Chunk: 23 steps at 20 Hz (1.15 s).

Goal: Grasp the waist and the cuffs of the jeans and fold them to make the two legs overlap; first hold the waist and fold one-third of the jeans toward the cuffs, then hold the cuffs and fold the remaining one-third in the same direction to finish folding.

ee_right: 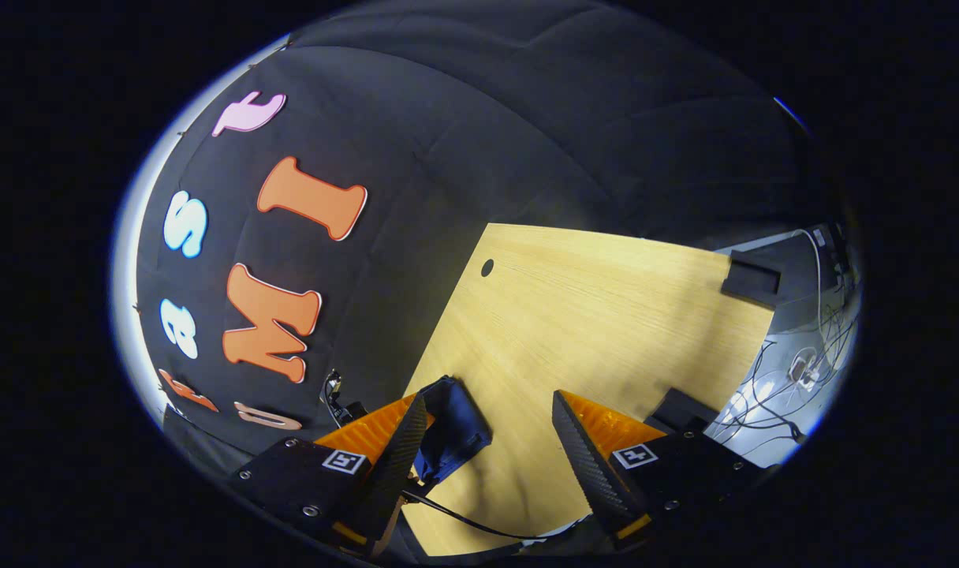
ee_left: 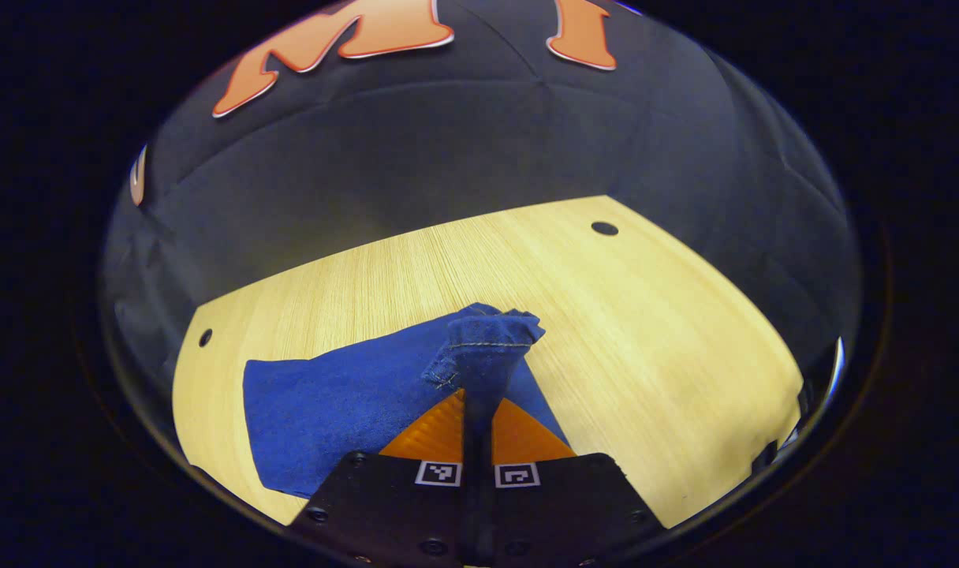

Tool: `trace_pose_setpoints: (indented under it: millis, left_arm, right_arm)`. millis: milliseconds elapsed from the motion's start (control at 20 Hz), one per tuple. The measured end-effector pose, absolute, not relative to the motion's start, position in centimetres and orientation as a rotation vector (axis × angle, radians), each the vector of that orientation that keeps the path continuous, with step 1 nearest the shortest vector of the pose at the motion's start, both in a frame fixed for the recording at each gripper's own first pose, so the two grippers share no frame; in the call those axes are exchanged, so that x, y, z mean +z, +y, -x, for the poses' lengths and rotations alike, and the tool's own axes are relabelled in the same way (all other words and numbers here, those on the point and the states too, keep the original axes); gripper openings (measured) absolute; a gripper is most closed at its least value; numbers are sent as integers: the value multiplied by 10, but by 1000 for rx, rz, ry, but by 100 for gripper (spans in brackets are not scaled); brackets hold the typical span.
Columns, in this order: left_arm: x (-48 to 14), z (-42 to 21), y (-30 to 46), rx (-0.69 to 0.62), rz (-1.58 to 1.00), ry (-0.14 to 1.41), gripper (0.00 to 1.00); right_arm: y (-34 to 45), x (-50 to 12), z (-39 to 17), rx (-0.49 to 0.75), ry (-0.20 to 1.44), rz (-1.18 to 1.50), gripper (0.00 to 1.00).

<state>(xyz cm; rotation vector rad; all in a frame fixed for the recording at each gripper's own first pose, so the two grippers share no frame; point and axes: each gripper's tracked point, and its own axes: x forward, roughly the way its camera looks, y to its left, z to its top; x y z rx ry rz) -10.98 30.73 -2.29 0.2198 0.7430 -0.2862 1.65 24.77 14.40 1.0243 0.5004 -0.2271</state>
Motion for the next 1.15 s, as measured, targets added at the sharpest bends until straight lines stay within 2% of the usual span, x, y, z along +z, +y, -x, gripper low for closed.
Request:
trace_pose_setpoints:
  millis: [50,150,300,400,600,800,950,1150]
  left_arm:
    - [-26,114,302,-300,-228,765,1]
    - [-34,134,273,-391,-157,832,9]
    - [-27,179,231,-512,26,908,100]
    - [-3,192,230,-531,63,860,99]
    - [84,219,263,-562,42,680,98]
    - [192,213,336,-481,34,457,98]
    - [260,219,418,-366,47,294,97]
    - [340,227,558,-91,-11,51,97]
  right_arm:
    - [247,145,-17,-227,506,-1016,98]
    - [248,146,-19,-224,513,-1011,97]
    - [257,144,-26,-206,540,-967,98]
    - [266,144,-31,-182,567,-906,98]
    - [290,160,-54,-114,596,-804,98]
    - [318,198,-84,-37,550,-631,98]
    - [342,231,-100,10,467,-484,98]
    - [380,263,-114,46,365,-341,98]
